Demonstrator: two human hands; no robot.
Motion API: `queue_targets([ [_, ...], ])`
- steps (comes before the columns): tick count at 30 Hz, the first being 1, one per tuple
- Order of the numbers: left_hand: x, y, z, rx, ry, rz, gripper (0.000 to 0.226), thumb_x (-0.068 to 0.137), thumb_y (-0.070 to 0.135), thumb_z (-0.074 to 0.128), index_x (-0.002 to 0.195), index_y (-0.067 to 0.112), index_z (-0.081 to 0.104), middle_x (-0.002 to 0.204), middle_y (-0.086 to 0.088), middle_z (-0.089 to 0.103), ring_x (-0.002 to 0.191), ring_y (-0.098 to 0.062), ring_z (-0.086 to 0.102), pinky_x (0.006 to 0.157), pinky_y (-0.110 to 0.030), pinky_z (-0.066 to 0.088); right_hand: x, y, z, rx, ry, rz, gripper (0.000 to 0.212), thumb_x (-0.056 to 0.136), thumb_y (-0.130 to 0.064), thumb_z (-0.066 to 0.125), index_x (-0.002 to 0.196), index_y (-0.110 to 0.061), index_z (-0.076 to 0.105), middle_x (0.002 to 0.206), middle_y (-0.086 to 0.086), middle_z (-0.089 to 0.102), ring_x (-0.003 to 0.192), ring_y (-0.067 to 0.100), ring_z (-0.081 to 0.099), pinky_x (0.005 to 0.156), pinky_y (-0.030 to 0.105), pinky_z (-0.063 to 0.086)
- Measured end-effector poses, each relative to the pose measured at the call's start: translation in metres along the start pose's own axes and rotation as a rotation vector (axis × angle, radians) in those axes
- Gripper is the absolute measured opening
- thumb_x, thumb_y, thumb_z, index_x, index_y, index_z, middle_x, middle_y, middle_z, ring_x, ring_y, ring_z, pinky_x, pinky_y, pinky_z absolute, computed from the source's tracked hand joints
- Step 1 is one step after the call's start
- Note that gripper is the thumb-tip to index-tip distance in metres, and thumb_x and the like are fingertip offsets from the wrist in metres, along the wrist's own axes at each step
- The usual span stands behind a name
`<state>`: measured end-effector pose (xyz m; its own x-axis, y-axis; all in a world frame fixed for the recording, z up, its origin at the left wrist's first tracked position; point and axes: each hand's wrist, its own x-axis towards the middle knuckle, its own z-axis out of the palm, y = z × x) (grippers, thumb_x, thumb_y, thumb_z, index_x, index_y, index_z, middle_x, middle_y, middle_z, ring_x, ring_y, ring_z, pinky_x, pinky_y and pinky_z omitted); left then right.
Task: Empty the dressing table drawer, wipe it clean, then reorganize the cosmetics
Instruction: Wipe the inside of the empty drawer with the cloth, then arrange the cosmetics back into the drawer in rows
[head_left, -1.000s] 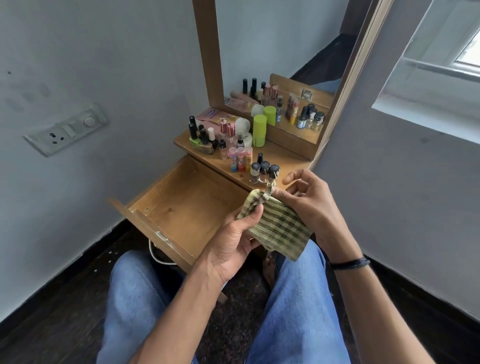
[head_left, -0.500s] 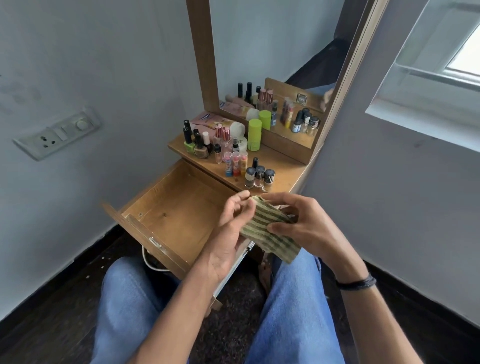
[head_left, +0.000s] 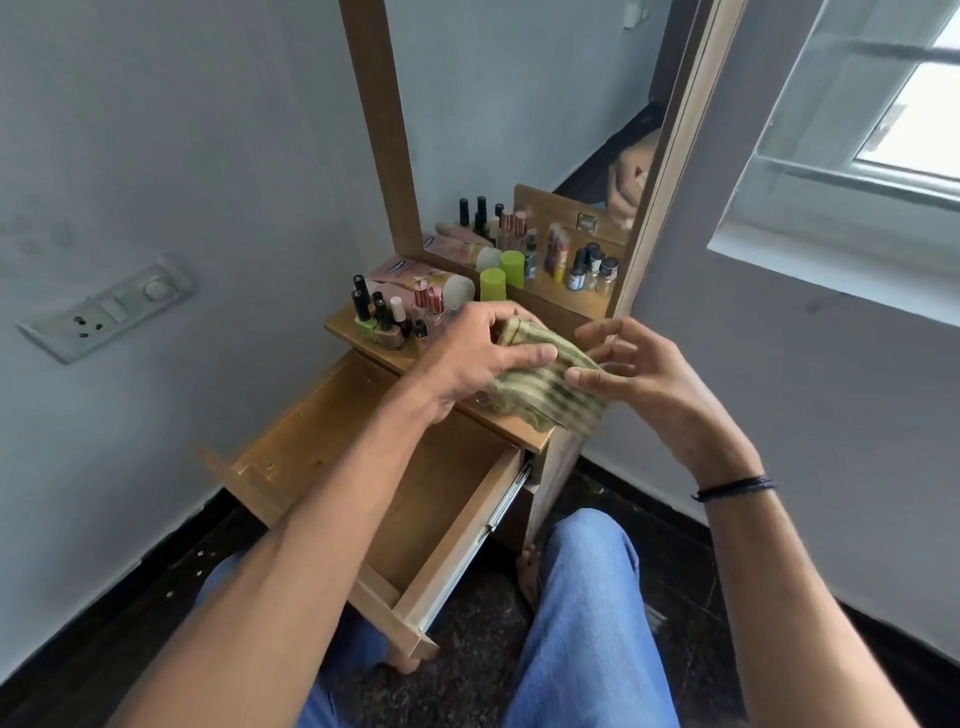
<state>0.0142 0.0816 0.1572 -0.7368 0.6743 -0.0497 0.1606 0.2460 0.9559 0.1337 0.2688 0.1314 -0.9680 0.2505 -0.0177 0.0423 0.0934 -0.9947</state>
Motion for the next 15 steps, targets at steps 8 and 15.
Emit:
queue_targets([
  [8, 0.060, 0.007, -0.011, 0.200, 0.056, -0.022, 0.047, 0.067, 0.050, 0.087, 0.106, 0.030, 0.068, 0.117, 0.000, 0.070, 0.108, -0.022, 0.065, 0.089, -0.042, 0.054, 0.023, 0.021, 0.006, 0.344, 0.246, -0.005, 0.033, 0.090, 0.003, 0.070, 0.120, -0.008, 0.061, 0.101, 0.005, 0.072, 0.091, 0.021, 0.073, 0.072, 0.036, 0.061],
  [15, 0.110, 0.003, -0.002, 0.528, -0.008, -0.061, 0.047, 0.083, 0.039, 0.080, 0.120, 0.022, 0.055, 0.132, -0.001, 0.058, 0.119, -0.020, 0.056, 0.100, -0.038, 0.047, 0.054, 0.048, 0.014, 0.069, 0.598, 0.007, 0.020, 0.092, -0.019, 0.070, 0.104, -0.029, 0.057, 0.108, 0.009, 0.064, 0.086, 0.027, 0.073, 0.063, 0.049, 0.063],
])
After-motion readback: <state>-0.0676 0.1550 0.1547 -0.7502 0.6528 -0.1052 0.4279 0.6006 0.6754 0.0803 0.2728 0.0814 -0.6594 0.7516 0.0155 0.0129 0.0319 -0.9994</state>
